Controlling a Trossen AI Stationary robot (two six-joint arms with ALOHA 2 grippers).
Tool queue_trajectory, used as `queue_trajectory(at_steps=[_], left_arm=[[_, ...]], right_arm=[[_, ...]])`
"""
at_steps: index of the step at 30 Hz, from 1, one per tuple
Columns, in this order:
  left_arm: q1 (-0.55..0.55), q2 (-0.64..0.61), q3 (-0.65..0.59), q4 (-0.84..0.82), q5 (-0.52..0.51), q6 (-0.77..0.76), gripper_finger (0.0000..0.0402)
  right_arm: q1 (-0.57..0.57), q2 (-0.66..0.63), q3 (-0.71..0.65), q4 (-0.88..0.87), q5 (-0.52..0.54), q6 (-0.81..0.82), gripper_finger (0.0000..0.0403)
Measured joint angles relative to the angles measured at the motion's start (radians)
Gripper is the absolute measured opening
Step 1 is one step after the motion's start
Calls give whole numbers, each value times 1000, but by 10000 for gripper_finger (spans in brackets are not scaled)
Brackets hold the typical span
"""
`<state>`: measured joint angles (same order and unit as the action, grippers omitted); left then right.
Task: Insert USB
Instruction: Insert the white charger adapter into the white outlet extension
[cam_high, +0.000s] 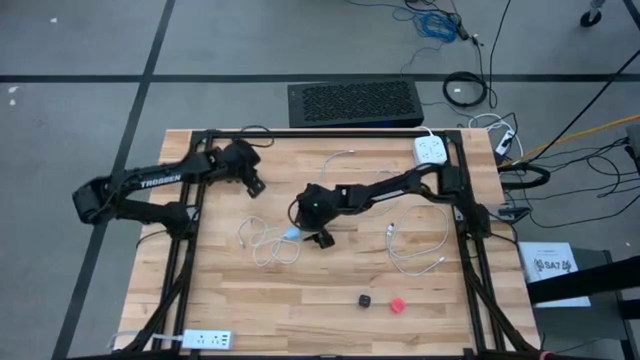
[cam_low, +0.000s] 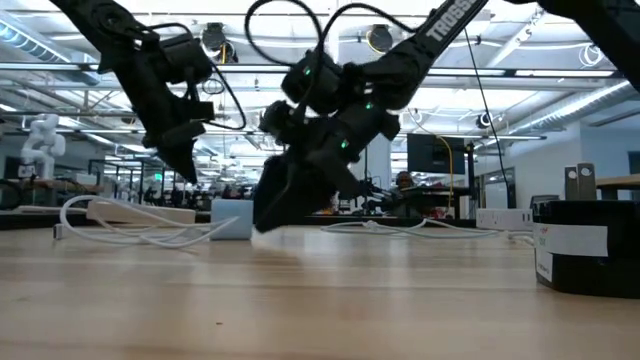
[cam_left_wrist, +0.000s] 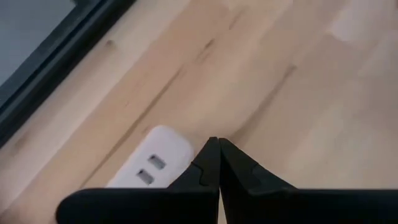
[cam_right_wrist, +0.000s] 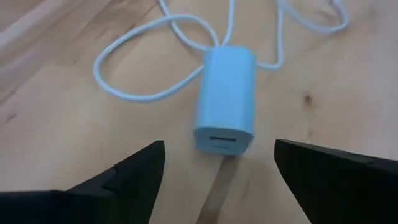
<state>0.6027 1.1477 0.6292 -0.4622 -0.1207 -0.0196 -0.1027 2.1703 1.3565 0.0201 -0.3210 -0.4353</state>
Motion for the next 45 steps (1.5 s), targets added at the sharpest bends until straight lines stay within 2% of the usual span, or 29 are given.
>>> queue_trajectory(at_steps=[9,14,21,26,29,32,36,40,45], left_arm=[[109,0,0,-36,-1,0,17],[118,0,0,-43,-1,1,19],[118,0,0,-44,-1,1,20],[118,0,0,-57,-1,-21,20],[118,0,0,-92,-22,-26,20],[118,0,0,-128,-103,-27,20],[119,0,0,-163,-177,-28,20],[138,11,0,-173,-200,-36,20],[181,82,0,-175,-199,-27,20]], right_arm=[[0,28,55,-55,1,74,281],[0,-3,57,-53,-19,161,277],[12,21,58,-22,-46,211,271],[25,48,57,57,-25,192,221],[28,54,57,48,-17,184,160],[24,48,56,43,-17,188,87],[15,-2,56,-21,-10,188,85],[10,-92,56,-147,44,183,85],[11,-222,56,-310,128,170,85]])
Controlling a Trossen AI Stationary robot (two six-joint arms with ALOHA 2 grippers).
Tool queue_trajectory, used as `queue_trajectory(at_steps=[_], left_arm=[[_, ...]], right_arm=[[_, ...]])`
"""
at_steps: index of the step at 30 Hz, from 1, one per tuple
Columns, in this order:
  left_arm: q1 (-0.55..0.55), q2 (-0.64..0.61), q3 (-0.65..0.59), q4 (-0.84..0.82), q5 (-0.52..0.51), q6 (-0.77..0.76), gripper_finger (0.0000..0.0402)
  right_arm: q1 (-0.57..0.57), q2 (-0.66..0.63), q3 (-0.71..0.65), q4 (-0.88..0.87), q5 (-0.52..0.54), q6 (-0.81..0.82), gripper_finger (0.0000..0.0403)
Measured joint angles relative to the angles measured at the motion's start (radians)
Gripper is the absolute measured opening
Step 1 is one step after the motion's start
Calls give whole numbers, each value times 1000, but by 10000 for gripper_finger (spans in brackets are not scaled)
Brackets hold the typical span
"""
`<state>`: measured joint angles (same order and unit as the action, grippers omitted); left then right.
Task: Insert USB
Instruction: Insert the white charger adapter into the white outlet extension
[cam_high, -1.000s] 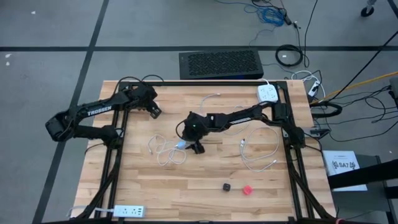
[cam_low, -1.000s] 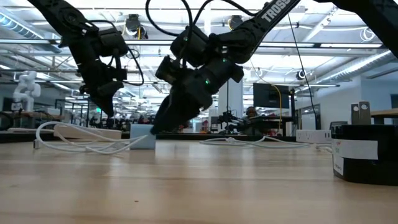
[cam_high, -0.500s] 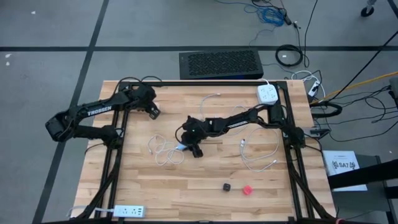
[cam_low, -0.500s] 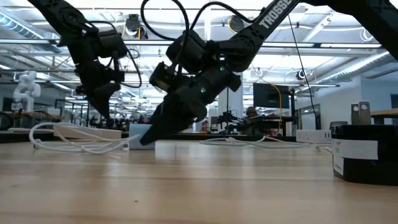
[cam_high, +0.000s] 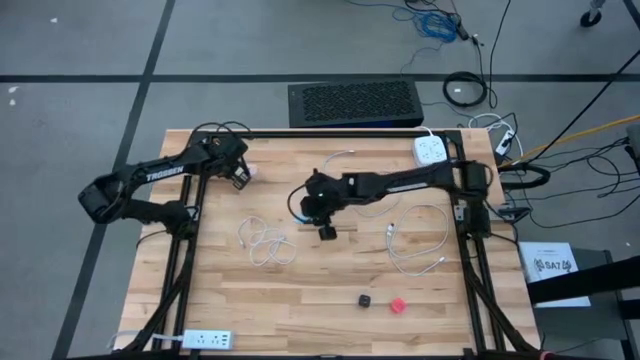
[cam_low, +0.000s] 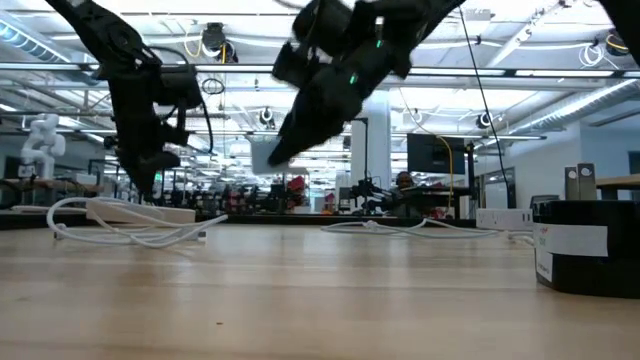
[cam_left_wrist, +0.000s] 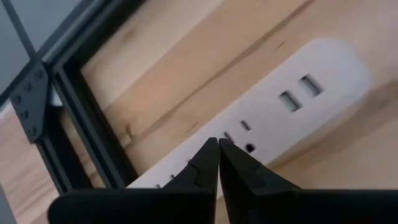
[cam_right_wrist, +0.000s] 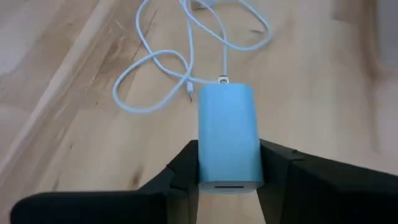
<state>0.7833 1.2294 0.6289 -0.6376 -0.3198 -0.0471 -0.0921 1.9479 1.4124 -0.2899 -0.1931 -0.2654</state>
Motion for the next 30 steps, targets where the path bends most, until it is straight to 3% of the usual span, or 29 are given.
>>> queue_trajectory(at_steps=[6,11,23,30], left_arm=[[15,120,5,46,-18,7,20],[-24,156,6,123,52,8,20],[-279,164,-1,328,284,-53,5],[-438,232,-2,529,331,-110,5]], right_arm=[[2,-112,0,-96,95,-1,85],[2,-171,0,-172,117,14,85],[3,-220,0,-399,123,114,85],[3,-220,0,-445,118,126,85]])
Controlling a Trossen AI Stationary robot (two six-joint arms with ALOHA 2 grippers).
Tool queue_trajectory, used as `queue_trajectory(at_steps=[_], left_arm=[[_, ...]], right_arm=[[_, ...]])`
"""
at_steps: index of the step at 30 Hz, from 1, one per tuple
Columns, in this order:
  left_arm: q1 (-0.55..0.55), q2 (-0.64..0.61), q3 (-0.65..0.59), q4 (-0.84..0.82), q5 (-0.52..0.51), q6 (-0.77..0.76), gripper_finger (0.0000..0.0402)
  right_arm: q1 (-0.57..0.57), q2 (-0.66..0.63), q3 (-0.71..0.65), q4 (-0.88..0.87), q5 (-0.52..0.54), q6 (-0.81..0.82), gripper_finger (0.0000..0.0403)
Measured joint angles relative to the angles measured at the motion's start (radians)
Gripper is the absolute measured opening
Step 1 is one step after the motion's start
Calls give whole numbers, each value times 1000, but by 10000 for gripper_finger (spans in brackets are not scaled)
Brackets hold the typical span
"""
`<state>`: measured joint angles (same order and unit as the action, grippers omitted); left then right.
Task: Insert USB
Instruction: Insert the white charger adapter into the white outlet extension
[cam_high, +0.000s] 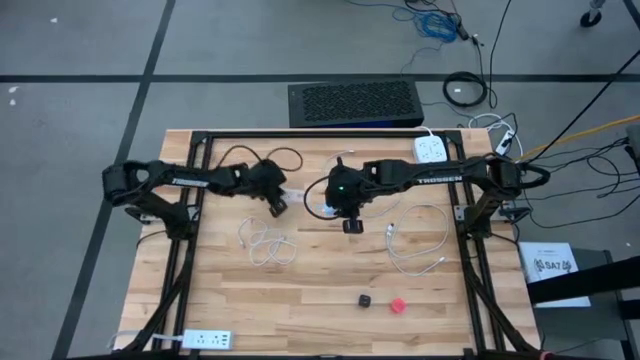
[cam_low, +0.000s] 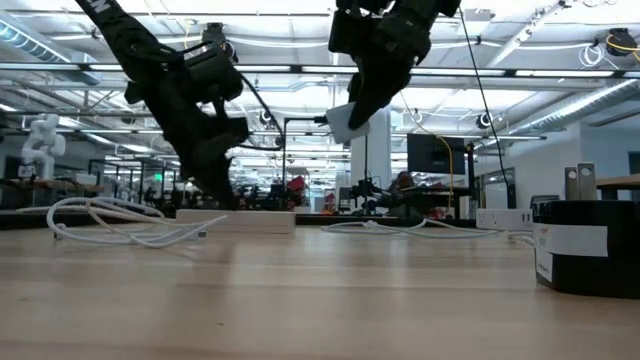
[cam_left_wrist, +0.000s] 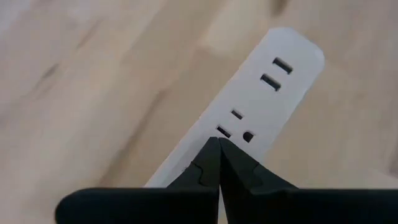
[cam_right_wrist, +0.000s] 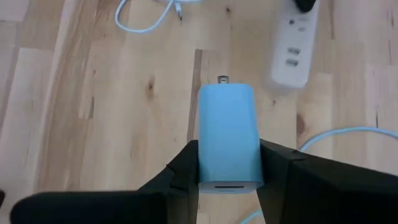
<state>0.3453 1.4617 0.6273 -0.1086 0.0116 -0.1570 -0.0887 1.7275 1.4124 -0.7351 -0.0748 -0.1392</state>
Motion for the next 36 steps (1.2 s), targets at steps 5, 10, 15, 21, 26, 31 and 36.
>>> queue_trajectory(at_steps=[5,10,15,21,26,31,36], left_arm=[[-64,94,2,151,4,-39,4],[-94,165,16,279,48,-67,4],[-108,183,46,289,53,-66,4],[-111,183,47,294,65,-66,3],[-111,183,48,294,67,-65,3],[-111,183,48,295,67,-64,3],[-111,183,47,299,66,-47,3]], right_arm=[[0,2,0,25,-2,26,85],[0,61,0,93,-4,30,85],[-19,150,0,199,-9,22,85],[-76,255,0,240,-12,11,85],[-108,271,2,291,-7,11,85],[-121,280,-4,312,-31,21,85],[-113,280,-33,349,-27,43,85]])
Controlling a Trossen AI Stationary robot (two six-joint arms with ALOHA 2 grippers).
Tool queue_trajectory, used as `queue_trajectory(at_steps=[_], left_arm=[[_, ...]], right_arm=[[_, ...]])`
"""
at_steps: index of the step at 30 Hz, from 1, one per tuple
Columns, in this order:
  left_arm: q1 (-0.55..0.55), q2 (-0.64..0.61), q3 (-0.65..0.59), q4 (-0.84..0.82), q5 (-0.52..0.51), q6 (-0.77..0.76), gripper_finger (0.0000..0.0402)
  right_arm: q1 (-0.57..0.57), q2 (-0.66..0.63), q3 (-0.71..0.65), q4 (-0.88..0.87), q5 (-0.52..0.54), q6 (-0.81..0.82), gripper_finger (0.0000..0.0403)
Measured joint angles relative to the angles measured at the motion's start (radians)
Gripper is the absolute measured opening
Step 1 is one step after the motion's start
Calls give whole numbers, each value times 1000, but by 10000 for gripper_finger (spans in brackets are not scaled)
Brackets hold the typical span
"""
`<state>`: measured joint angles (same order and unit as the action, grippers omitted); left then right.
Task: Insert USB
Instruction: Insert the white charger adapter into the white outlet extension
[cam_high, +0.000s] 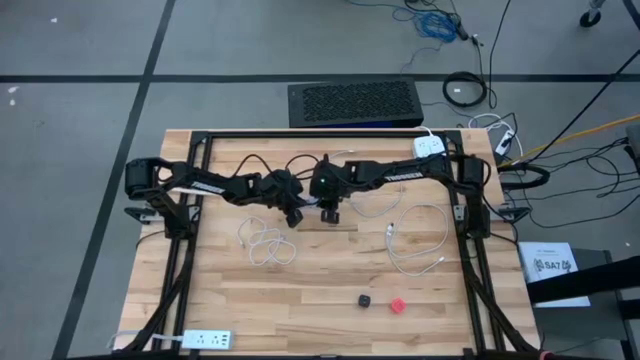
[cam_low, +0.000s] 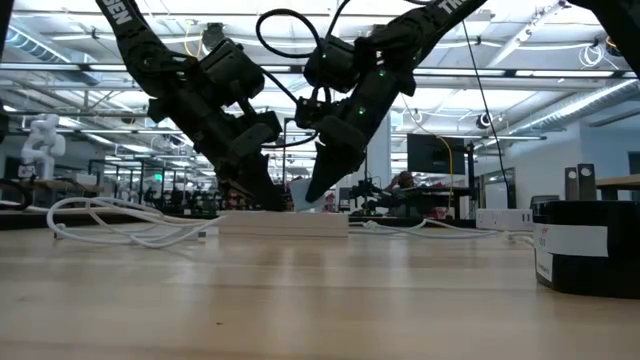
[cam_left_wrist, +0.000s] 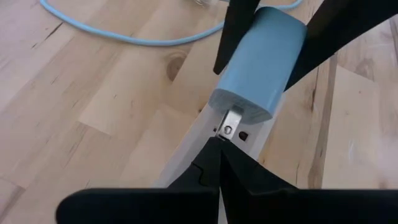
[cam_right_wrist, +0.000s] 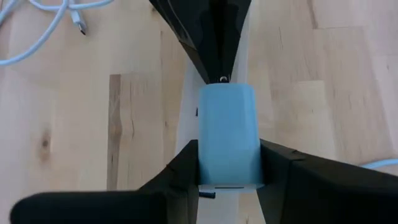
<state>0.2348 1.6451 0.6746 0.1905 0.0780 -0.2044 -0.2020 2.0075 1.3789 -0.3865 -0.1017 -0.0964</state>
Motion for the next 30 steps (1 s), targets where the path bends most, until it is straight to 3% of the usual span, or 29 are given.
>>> queue_trajectory(at_steps=[16,23,30], left_arm=[[0,0,-1,7,0,1,3],[-1,0,1,19,0,3,3],[-1,0,1,17,0,6,3]], right_arm=[[0,4,-68,86,-4,33,87],[0,7,-69,84,-11,37,181],[0,7,-69,84,-8,36,191]])
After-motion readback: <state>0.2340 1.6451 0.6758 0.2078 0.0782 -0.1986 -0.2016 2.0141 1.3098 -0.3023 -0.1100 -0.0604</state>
